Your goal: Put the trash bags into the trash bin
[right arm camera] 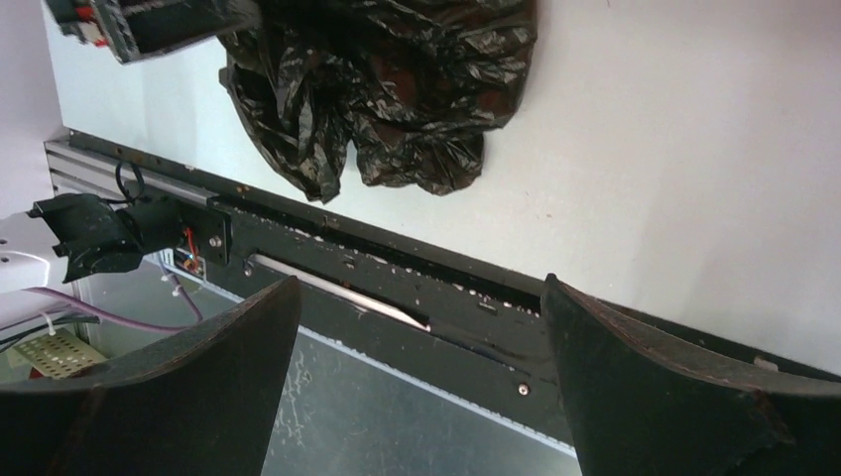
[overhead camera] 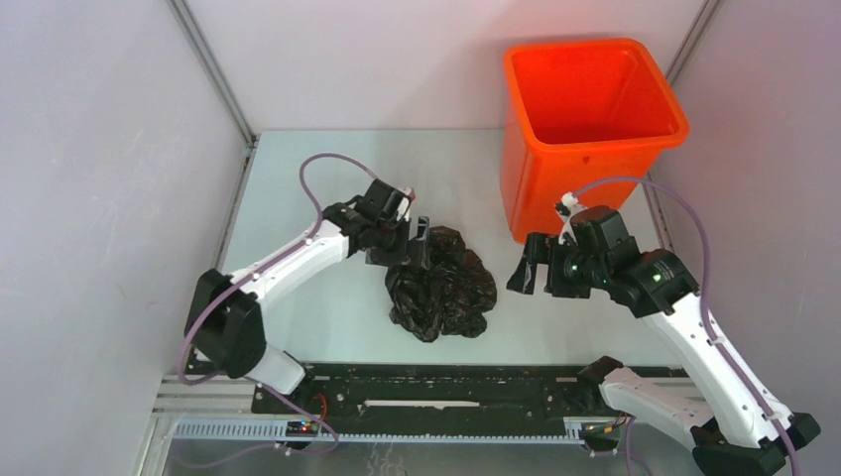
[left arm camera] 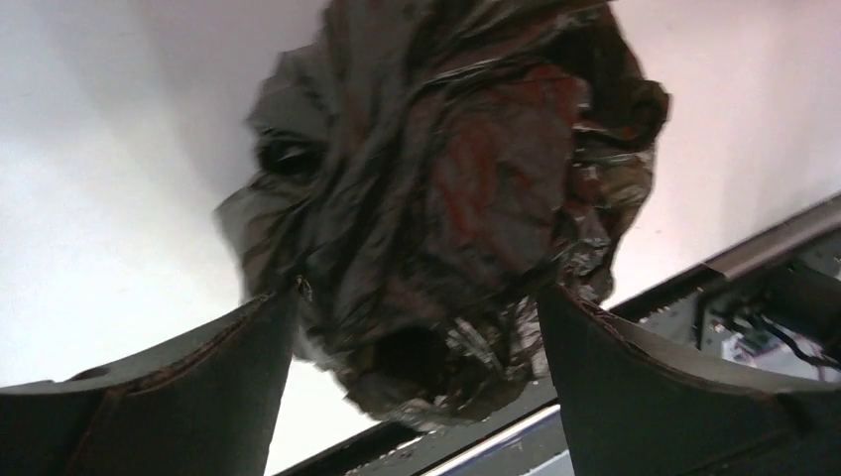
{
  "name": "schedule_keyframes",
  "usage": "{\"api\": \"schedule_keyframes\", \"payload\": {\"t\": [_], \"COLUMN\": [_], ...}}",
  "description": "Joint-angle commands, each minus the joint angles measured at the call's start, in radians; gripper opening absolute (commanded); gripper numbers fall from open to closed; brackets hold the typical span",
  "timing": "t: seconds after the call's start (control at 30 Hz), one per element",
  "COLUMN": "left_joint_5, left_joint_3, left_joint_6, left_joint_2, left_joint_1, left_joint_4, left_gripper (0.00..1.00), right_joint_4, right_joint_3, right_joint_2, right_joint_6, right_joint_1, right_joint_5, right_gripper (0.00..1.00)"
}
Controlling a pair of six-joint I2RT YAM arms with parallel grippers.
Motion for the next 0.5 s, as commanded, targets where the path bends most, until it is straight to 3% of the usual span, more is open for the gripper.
{"api": "schedule_keyframes", "payload": {"t": [0.0, 0.2, 0.47], "left_joint_5": [0.159, 0.098, 0.102], "left_joint_3": [0.03, 0.02, -0.107], "left_joint_6": [-0.039, -0.081, -0.158], "left_joint_2": [0.05, 0.072, -0.052], "left_joint_1": [-0.028, -0.035, -0.036], "left_joint_4": [0.15, 0.151, 0.207], "left_gripper": [0.91, 0.66, 0.37], "right_joint_4": [0.162, 0.617, 0.905], "right_joint_3": [-0.017, -0.164, -0.179], "right_joint_2": [0.016, -0.01, 0.202], "right_joint_6": [0.015, 0.153, 0.266], "right_joint_1": [-0.005, -0.033, -0.141], "right_joint_5": [0.009, 0.248, 0.374], "right_gripper": [1.0, 1.0, 1.0]}}
